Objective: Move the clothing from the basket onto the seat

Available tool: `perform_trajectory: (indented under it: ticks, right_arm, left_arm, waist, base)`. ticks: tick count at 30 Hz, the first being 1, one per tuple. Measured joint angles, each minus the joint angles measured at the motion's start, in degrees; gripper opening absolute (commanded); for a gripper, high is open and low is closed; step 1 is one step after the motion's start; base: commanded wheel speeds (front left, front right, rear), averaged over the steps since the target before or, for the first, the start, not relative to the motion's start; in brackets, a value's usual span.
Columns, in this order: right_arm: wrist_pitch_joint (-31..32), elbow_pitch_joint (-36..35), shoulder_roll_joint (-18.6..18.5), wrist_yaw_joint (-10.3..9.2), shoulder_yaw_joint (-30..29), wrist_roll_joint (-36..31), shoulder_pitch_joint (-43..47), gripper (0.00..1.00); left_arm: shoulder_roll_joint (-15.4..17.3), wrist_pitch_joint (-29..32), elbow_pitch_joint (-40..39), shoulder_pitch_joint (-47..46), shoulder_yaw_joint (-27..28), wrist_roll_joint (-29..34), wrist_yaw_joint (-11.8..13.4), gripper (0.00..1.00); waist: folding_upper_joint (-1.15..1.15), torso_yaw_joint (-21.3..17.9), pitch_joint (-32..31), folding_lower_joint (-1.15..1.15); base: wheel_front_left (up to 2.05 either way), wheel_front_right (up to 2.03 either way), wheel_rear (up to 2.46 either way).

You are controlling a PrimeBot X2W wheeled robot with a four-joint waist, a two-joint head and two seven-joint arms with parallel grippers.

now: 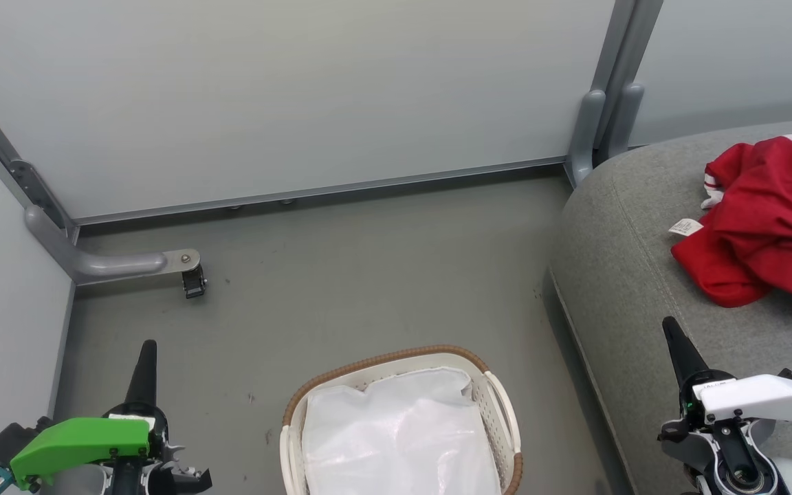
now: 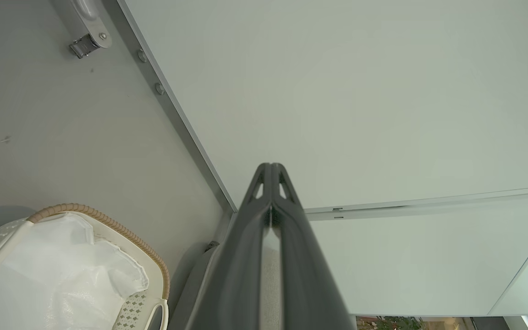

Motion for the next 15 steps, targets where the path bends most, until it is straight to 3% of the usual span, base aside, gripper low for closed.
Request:
perform_trajectory:
  ticks: [15]
  right_arm:
    - [1.7,-0.9,0.0,-0.01,-0.8,6.3,0.1,0.00]
  left_arm:
    - [0.0,1.7,-0.8,-0.8,0.6,-6.2,-0.5,0.00]
  waist:
    - [0.00,-0.2,-0.2,0.00]
  base:
    - [0.00,0.00,0.00]
